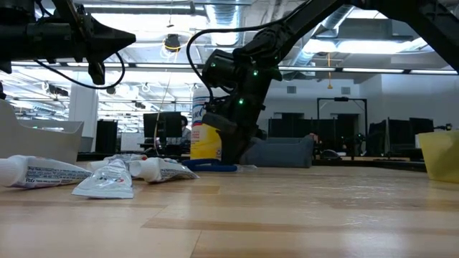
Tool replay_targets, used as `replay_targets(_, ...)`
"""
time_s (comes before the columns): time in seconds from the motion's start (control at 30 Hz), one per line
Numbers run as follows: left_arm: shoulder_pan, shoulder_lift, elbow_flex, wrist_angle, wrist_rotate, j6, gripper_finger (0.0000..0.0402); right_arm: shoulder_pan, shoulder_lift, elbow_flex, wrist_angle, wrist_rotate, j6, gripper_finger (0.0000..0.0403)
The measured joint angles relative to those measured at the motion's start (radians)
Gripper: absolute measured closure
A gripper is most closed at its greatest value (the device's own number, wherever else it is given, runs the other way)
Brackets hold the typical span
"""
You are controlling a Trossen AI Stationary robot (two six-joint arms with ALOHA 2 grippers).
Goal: Pick & Place Travel size toiletries
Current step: Put the blue razor into the black bin
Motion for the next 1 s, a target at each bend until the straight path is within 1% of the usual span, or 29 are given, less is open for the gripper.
replay_targets(0.1,0.000,0.000,0.000,0.000,0.000,0.000,0.0401,0.001,-0.003,-0.001,0.000,0.001,0.005,0.0361)
replay_targets(0.17,0.000,0.000,0.000,0.000,0.000,0.000,0.0401,0.002,-0.010,-0.003,-0.005,0.000,0.005,0.0367)
replay_targets(0.3,0.000,0.000,0.000,0.000,0.000,0.000,0.0401,0.002,-0.032,-0.008,-0.036,-0.001,0.006,0.0393)
replay_targets(0.5,0.000,0.000,0.000,0.000,0.000,0.000,0.0401,0.001,-0.094,-0.005,-0.038,0.001,0.008,0.0379)
replay_targets(0.63,0.000,0.000,0.000,0.000,0.000,0.000,0.0401,-0.007,-0.151,-0.005,-0.037,0.003,0.007,0.0395)
replay_targets(0.7,0.000,0.000,0.000,0.000,0.000,0.000,0.0401,-0.018,-0.185,-0.004,-0.043,0.007,0.005,0.0395)
replay_targets(0.83,0.000,0.000,0.000,0.000,0.000,0.000,0.0401,-0.049,-0.252,-0.003,-0.089,0.043,-0.006,0.0384)
replay_targets(1.0,0.000,0.000,0.000,0.000,0.000,0.000,0.0401,-0.105,-0.334,-0.003,-0.159,0.106,-0.011,0.0397)
